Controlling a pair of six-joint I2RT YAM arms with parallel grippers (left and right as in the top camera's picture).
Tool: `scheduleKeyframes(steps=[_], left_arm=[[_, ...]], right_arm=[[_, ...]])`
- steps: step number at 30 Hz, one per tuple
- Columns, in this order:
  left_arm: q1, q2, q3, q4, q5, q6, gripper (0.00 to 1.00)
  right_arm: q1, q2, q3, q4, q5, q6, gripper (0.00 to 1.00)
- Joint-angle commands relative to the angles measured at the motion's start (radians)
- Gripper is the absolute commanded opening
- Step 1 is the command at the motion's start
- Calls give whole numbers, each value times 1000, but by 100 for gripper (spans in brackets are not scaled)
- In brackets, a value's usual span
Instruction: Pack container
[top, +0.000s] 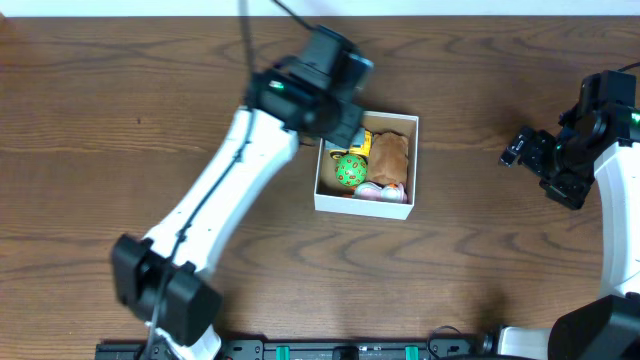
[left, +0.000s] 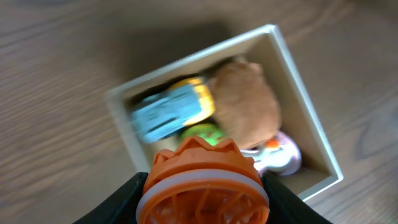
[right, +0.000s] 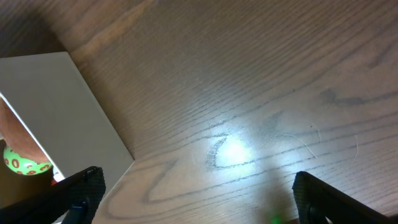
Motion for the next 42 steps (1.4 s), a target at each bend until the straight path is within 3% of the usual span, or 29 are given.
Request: scheduleKeyframes(steps=[1,8,12,16,19,26,35,42], left_arm=[[-27,89,-20,6,-6,20,44],[-31,238,-20,-6,-5,20,45],[-31,248,-18,-34,-4,20,74],[-21,199,10,-89,-6,20,84],[-3,125,40,-125,-8,20,99],[86,-130,68,-150,-17,11,98],[332,-412,68,-251,-235,-101,98],[489,-505,68,-303,-249,-100,98]], right_arm=[[-3,0,-3,-4,-8,17,99],[-3,0,-3,-3,-19,17,99],[-3,0,-3,0,-19,17,99],[-3,0,-3,9,-19,16,99],[-1,-5,-3,31,-20,-11,99],[43,-76,-3,76,-37,-89,99],[192,-264,-3,147,-217,-357,99],[292,-397,-3,206,-221,-359,99]])
